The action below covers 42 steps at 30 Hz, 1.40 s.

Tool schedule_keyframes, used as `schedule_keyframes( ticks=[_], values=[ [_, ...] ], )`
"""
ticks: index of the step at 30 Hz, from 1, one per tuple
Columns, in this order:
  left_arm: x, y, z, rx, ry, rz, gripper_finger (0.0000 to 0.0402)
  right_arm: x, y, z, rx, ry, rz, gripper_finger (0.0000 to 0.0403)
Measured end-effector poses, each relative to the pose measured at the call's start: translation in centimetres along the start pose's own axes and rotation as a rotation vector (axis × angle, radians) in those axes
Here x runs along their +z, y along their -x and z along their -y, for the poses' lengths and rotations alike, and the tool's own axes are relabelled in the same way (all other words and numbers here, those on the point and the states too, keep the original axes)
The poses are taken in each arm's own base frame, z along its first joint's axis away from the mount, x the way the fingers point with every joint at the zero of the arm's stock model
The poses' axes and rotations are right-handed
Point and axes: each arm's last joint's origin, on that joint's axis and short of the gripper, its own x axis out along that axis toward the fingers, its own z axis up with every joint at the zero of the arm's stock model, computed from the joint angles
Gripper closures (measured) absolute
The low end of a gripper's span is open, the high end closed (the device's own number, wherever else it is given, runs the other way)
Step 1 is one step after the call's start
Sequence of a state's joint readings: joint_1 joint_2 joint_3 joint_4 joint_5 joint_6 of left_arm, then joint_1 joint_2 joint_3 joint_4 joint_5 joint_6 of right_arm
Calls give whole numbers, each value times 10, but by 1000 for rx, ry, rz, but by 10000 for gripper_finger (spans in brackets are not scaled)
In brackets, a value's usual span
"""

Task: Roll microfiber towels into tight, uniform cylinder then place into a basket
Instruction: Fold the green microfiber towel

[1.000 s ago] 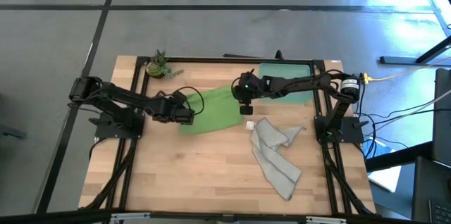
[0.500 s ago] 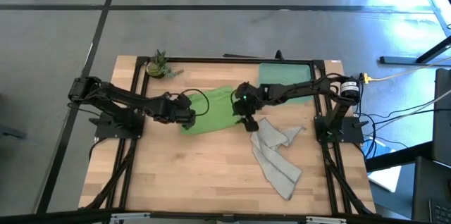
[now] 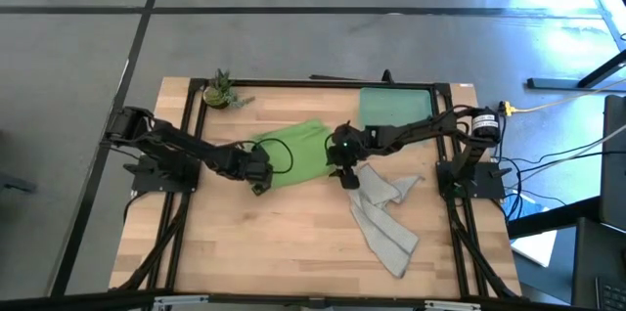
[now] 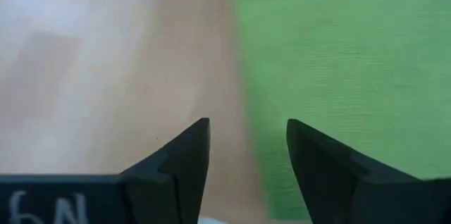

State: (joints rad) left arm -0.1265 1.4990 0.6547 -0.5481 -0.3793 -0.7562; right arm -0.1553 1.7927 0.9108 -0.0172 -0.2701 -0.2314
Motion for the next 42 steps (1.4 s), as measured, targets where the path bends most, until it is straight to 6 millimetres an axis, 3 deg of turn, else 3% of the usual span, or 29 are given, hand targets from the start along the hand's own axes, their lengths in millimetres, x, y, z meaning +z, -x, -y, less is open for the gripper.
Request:
schedule_keyframes(
  ticks=[7,13,18,22,25,28,33,42],
  values=[
    [-12,9,22,-160,-38,-23,304,-2,2,11,-148,-30,-17,212],
    [-16,18,42,-296,-143,56,304,-4,5,20,-242,-48,-35,212],
    [-4,43,43,-202,-176,182,304,7,9,20,-234,-43,-37,212],
    [-2,56,30,-58,-199,200,304,18,10,10,-85,-19,10,212],
    [-6,49,21,6,-207,175,304,16,6,-1,74,-6,27,212],
    [-12,34,14,28,-180,159,304,9,-3,-7,113,-2,5,212],
    [-23,14,5,20,-112,138,305,-5,-22,-6,105,5,-55,212],
    [-34,11,13,-131,-105,87,305,-7,-23,14,-44,-13,-46,212]
  ],
)
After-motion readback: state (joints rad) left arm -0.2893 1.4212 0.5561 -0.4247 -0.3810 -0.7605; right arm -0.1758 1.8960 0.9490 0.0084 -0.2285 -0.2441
